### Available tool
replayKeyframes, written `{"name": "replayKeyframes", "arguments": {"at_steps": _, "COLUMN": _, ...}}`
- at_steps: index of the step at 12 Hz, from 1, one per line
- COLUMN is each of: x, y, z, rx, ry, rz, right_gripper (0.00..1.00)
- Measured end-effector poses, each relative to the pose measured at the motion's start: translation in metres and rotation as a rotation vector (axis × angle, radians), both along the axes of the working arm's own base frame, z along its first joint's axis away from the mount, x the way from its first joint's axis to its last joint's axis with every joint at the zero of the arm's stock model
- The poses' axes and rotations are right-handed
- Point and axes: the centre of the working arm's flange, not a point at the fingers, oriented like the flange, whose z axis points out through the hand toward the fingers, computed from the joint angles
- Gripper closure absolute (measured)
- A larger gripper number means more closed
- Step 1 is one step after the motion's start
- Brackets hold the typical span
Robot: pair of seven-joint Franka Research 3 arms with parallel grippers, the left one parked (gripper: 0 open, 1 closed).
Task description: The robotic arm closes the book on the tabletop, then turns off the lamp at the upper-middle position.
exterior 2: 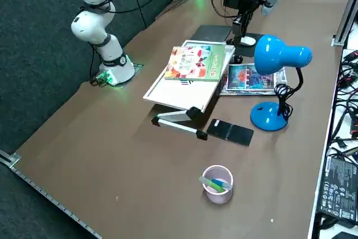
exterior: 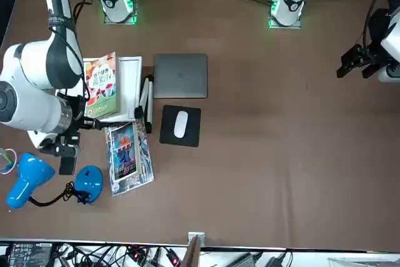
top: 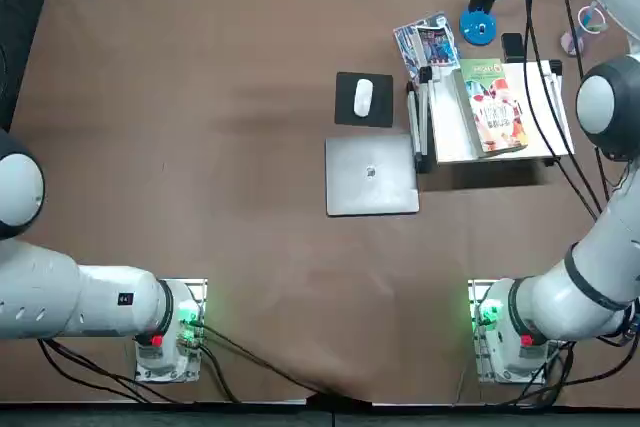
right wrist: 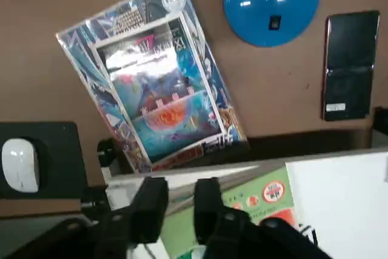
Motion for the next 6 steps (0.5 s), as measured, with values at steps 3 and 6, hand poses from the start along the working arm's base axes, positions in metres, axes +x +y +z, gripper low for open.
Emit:
{"name": "replayKeyframes", "arguments": {"at_steps": 3, "x": 0.007, "y": -0.006, "z": -0.019, "rx": 0.001, "ry": -0.035, "rz": -0.013, "right_gripper": 0.84}}
{"name": "replayKeyframes", "arguments": {"at_steps": 6, "x": 0.013, "y": -0.014, "z": -0.043, "rx": -0.005, "ry": -0.063, "rz": -0.024, "right_gripper": 0.98}}
